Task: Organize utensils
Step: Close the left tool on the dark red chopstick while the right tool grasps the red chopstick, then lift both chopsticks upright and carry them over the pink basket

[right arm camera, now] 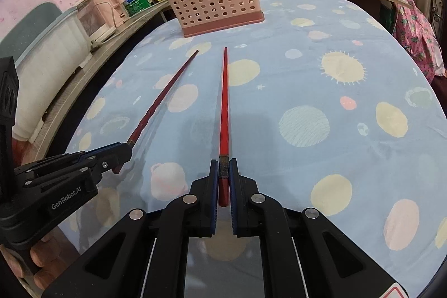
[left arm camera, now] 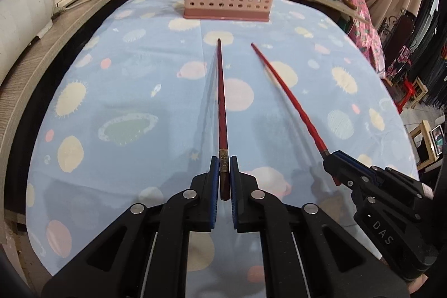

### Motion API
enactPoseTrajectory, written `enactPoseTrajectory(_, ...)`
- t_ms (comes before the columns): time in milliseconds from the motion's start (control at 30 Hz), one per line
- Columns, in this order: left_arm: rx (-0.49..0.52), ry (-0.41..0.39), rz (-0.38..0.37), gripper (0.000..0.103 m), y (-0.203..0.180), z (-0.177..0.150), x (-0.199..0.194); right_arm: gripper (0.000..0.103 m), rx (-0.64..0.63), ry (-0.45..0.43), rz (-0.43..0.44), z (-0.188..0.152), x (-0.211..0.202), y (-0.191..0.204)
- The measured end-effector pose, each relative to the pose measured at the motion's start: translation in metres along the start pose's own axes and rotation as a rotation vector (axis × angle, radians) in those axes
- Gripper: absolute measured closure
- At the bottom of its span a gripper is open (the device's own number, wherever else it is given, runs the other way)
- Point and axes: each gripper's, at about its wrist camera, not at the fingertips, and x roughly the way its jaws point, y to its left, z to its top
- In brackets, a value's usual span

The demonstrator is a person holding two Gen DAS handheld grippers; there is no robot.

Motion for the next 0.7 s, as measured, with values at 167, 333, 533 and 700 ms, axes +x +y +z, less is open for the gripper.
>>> enactPoseTrajectory(167,-0.024,-0.056,-0.026,0.096,0.003,0.019,-0.024,0.096,0.008,-0.069,0.030,0.022,-0.023,0.002)
enactPoseTrajectory(333,-0.043,-0.125,-0.036,0.096,0.005,0.044,-0.049,0.102,-0.002,-0.149,0.041,0.052,-0.045,0.007)
enactPoseTrajectory(533,-0.058,-0.213,-0.031,0.096,0.009,0.081,-0.072,0.102,-0.020,-0.244,0.032,0.091,-0.064,0.011)
enactPoseTrajectory(700,-0.066,-0.256,-0.015,0.096,0.014,0.090,-0.083,0.094,-0.041,-0.217,0.042,0.092,-0.057,0.013)
